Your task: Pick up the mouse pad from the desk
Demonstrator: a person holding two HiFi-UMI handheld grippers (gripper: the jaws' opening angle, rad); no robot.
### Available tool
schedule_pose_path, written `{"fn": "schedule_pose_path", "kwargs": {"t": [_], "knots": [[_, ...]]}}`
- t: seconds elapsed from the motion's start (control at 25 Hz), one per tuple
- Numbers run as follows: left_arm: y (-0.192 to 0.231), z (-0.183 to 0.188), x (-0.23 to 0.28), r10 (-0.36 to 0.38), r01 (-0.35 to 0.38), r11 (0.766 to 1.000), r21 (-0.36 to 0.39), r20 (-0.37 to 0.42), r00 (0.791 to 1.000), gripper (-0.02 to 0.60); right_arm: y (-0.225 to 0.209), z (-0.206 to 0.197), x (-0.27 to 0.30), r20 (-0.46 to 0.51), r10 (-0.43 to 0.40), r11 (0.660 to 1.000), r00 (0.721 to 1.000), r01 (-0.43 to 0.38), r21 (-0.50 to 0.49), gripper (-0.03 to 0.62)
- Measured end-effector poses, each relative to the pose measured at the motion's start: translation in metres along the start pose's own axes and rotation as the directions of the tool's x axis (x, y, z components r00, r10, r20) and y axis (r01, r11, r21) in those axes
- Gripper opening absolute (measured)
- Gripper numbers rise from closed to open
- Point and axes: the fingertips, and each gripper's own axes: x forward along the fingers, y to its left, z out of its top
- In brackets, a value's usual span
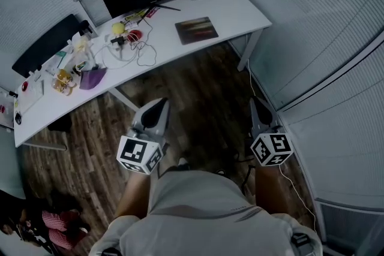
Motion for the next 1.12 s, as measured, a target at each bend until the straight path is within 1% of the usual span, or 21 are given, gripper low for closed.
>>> {"fn": "schedule_pose_path", "kwargs": {"t": [0.32,0.48,0.6,0.76,0.84,1.0,1.12], "knots": [[0.061,-0.006,0.004,-0.018,0.018,1.000,-0.005,0.013,1.000,0.003,0.028,-0.003,0.047,-0.008,-0.032,0.999,0.999,0.032,-0.038,0.006],[0.086,-0.011,0.006,-0.029,0.029,0.999,-0.024,0.014,0.999,0.003,0.042,0.000,0.064,-0.013,-0.043,0.997,0.999,0.042,-0.072,0.008],[0.098,-0.015,0.014,-0.025,0.026,0.999,-0.044,0.010,1.000,0.003,0.043,-0.002,0.073,-0.035,-0.040,0.996,0.999,0.037,-0.086,0.006],[0.099,-0.022,0.036,-0.025,0.024,0.998,-0.059,-0.008,1.000,0.003,0.026,-0.005,0.091,-0.062,-0.033,0.996,0.998,0.028,-0.080,0.006],[0.099,-0.026,0.049,-0.021,0.019,0.998,-0.057,-0.025,0.999,0.003,0.016,-0.008,0.105,-0.069,-0.017,0.998,0.997,0.013,-0.067,0.008],[0.108,-0.023,0.085,0.031,-0.033,0.998,-0.050,-0.040,0.999,0.003,-0.010,-0.007,0.144,-0.076,0.038,0.998,0.996,-0.042,-0.048,0.006],[0.104,-0.014,0.128,0.060,-0.061,0.997,-0.036,-0.037,0.998,0.003,-0.044,0.006,0.171,-0.064,0.080,0.995,0.995,-0.083,-0.049,0.008]]}}
